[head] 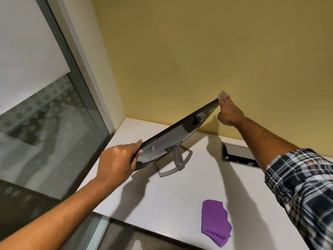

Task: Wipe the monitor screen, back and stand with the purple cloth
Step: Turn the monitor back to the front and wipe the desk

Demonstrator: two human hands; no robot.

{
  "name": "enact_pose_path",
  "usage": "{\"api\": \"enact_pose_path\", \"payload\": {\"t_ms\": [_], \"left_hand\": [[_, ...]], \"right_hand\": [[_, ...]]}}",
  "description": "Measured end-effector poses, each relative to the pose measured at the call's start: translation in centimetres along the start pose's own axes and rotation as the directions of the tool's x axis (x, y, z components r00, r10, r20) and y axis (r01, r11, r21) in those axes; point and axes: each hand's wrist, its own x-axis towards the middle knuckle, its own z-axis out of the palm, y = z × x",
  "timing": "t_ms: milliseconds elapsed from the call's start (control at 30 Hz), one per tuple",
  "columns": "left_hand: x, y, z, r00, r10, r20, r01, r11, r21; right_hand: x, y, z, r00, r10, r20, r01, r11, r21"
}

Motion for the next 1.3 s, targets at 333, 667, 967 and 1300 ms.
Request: {"api": "enact_pose_path", "payload": {"t_ms": [333, 667, 967, 1300], "left_hand": [[-1.5, 2.0, -0.4, 0.997, 0.077, -0.018, -0.078, 0.995, -0.06], [-1.8, 2.0, -0.6, 0.993, 0.109, 0.05, -0.1, 0.985, -0.143], [2.0, 1.5, -0.6, 0.987, 0.1, 0.126, -0.062, 0.959, -0.277], [16.5, 1.0, 4.5, 0.856, 0.337, 0.391, -0.192, 0.911, -0.365]], "right_hand": [[2.6, -1.6, -0.4, 0.998, -0.032, 0.055, 0.032, 0.999, -0.014], [3.6, -3.0, -0.5, 0.995, -0.059, 0.08, 0.059, 0.998, 0.008], [-3.2, -4.3, 1.4, 0.986, -0.117, -0.122, 0.137, 0.976, 0.171], [-16.1, -13.7, 4.2, 0.959, -0.072, -0.274, 0.181, 0.899, 0.398]]}}
